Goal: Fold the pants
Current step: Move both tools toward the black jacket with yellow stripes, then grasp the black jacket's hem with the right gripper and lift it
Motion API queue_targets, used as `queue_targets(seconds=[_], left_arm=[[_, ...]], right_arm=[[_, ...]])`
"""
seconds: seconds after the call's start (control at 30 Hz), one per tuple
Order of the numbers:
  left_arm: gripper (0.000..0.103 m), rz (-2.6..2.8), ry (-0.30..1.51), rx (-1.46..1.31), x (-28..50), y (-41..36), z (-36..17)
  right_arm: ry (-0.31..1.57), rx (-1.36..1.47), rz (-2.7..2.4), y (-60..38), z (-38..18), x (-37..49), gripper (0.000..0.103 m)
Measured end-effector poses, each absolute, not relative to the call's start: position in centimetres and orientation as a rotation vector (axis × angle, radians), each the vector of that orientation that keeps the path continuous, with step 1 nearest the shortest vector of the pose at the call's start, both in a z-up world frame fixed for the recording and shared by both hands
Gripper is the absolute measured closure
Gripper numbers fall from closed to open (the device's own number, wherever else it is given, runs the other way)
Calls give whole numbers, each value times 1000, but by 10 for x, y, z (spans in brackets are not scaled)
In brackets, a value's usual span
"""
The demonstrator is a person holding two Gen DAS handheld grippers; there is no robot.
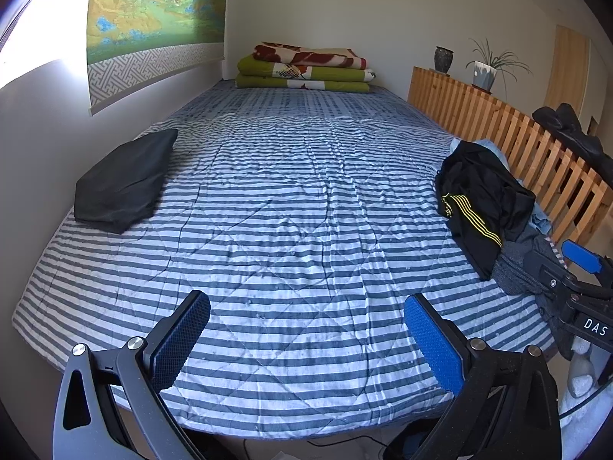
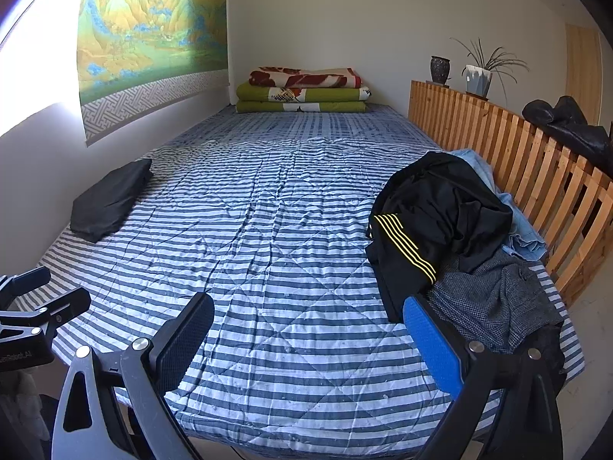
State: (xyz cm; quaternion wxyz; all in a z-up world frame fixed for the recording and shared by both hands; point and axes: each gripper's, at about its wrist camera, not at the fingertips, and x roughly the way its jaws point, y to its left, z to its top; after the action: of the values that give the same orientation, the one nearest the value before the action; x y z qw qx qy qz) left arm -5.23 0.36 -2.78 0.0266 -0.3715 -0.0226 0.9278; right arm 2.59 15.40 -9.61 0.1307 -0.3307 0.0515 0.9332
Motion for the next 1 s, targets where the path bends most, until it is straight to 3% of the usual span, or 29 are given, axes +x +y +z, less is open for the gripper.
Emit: queue_targets(seconds=[0.6, 0.9, 1.0], left_arm=[[1, 2826, -14, -1166, -122, 26, -36], [1, 2805, -14, -1201, -159, 37, -55], [1, 2806, -20, -1221, -170, 35, -63]], right_arm=[[81, -962, 2669, 194, -101, -28, 16], [86, -987, 2628, 235, -115, -60, 27], [131, -1019, 2614, 259, -123, -71, 39]])
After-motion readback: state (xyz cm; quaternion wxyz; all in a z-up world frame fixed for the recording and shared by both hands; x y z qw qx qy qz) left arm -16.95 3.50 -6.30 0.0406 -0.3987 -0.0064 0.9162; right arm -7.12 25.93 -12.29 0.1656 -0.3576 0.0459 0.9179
